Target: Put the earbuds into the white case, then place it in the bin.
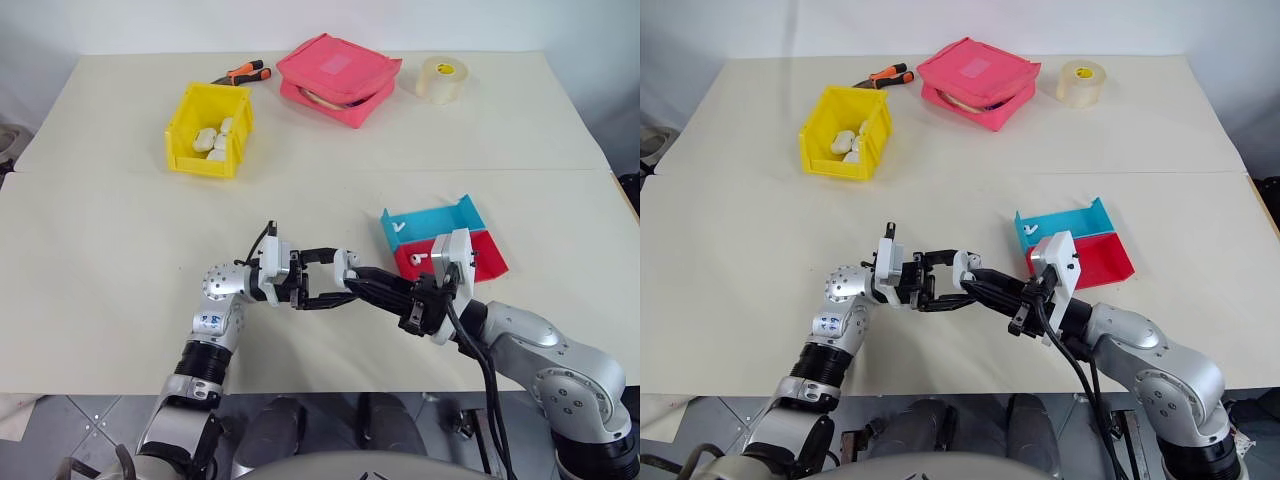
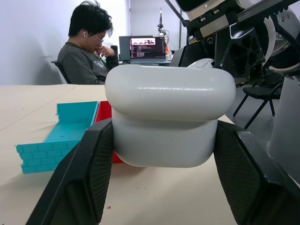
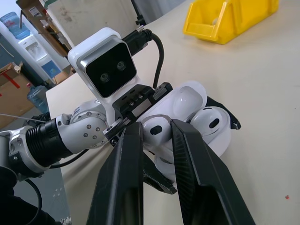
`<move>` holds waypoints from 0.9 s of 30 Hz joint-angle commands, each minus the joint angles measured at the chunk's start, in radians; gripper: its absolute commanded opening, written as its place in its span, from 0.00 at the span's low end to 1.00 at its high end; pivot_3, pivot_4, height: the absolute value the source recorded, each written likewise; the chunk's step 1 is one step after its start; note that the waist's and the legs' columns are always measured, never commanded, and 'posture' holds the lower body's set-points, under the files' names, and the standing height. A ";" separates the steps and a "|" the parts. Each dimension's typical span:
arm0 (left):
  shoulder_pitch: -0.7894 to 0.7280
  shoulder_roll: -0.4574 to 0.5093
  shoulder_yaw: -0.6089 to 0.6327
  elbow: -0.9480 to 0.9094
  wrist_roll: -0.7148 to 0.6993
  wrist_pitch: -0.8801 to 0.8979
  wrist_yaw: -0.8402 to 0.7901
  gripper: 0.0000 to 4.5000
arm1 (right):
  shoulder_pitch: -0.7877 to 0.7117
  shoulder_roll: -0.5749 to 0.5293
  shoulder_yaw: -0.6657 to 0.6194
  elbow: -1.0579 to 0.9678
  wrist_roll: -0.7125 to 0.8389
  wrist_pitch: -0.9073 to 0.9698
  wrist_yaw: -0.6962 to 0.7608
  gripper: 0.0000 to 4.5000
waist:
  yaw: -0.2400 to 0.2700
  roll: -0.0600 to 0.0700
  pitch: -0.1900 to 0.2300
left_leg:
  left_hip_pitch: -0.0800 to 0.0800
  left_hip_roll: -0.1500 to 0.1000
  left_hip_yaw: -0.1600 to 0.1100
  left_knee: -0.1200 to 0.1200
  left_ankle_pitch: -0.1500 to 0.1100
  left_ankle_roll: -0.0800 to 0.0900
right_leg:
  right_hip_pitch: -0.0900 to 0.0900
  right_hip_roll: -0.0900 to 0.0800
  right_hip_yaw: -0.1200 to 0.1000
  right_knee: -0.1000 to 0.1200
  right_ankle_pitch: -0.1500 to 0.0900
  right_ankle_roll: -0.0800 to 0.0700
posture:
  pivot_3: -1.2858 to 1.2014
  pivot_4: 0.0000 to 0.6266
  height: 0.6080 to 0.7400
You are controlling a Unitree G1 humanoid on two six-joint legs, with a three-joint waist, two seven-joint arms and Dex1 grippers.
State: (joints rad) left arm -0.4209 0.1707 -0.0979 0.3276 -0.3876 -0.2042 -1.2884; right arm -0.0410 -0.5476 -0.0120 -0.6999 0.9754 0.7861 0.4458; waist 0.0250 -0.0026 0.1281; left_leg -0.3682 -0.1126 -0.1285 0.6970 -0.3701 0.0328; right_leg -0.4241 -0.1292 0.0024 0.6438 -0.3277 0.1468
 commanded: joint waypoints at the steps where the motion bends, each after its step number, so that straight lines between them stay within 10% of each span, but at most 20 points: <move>1: -0.023 -0.008 0.045 -0.059 -0.067 -0.026 0.008 0.62 | 0.042 -0.050 -0.023 0.062 -0.055 0.043 -0.033 0.11 | 0.000 0.000 0.000 | 0.000 0.000 0.000 0.000 0.000 0.000 | 0.000 0.000 0.000 0.000 0.000 0.000 | 0.52 0.24 1.00; 25: -0.033 -0.013 0.043 -0.043 -0.065 -0.040 0.008 0.62 | -0.018 -0.072 0.005 0.110 -0.044 0.075 -0.032 0.11 | 0.000 0.000 0.002 | 0.000 0.000 0.000 0.000 0.000 0.000 | 0.000 0.000 0.000 0.000 0.000 0.000 | 0.52 0.24 1.00; 27: -0.034 -0.014 0.042 -0.041 -0.064 -0.041 0.007 0.62 | -0.030 -0.072 0.011 0.109 -0.045 0.076 -0.024 0.28 | 0.001 0.000 0.002 | 0.000 0.000 0.000 0.000 0.000 0.000 | 0.000 0.000 0.000 0.000 0.000 0.000 | 0.52 0.24 1.00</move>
State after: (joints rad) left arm -0.4228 0.1674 -0.0905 0.3338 -0.3877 -0.2079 -1.2728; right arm -0.0947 -0.5918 -0.0056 -0.6557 0.9719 0.8127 0.4464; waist 0.0258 -0.0030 0.1302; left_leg -0.3682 -0.1124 -0.1285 0.6971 -0.3701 0.0329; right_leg -0.4238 -0.1291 0.0023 0.6434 -0.3277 0.1469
